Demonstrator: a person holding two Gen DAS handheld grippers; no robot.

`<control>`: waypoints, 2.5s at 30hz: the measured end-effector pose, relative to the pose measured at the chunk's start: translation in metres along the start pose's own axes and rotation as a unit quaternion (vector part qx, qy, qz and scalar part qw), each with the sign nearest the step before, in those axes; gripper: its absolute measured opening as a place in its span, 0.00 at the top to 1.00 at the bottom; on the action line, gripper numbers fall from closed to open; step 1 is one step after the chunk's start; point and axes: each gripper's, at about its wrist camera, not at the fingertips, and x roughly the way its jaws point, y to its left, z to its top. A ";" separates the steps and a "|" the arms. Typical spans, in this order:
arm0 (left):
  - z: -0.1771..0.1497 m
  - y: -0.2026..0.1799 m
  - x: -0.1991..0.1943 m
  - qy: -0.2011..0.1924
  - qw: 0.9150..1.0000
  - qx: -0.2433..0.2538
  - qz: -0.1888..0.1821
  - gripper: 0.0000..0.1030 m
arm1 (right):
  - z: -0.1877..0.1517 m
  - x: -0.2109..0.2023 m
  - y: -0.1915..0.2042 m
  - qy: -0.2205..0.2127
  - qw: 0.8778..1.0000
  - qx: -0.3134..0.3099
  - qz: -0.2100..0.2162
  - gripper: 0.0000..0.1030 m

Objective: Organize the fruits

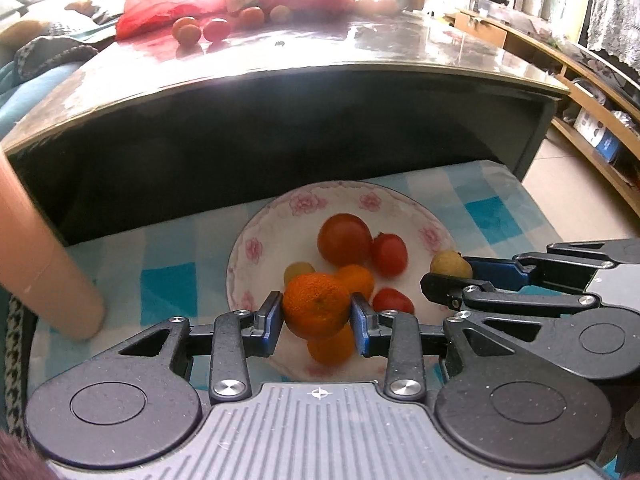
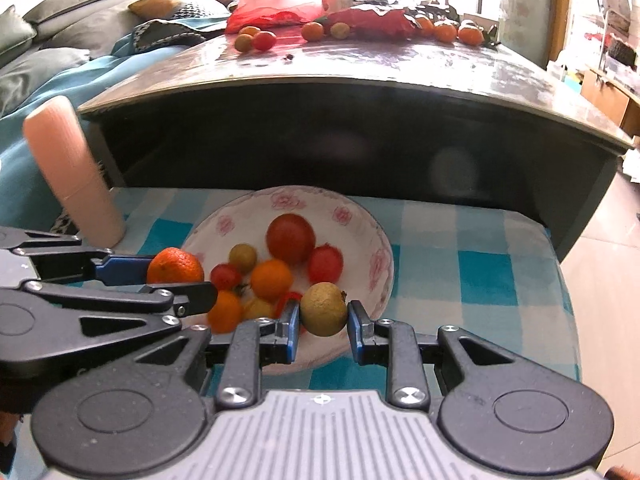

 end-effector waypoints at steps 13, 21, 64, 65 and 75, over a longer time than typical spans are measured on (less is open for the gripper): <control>0.004 0.006 0.027 0.003 1.000 0.001 0.006 0.54 | 0.005 0.036 -0.013 -0.011 1.000 0.013 0.001 0.60; 0.007 0.012 0.026 -0.004 1.000 -0.011 0.009 0.36 | 0.007 0.038 -0.016 -0.021 1.000 0.022 0.007 0.59; -0.062 0.004 -0.103 -0.064 0.995 -0.055 0.049 0.00 | -0.040 -0.094 -0.004 -0.038 0.998 0.052 -0.011 0.50; -0.065 0.003 -0.106 -0.066 0.995 -0.056 0.046 0.00 | -0.044 -0.098 -0.002 -0.039 0.998 0.052 -0.010 0.50; -0.090 -0.009 -0.136 -0.092 0.994 -0.034 0.044 0.00 | -0.073 -0.136 0.016 -0.058 0.998 0.040 -0.001 0.46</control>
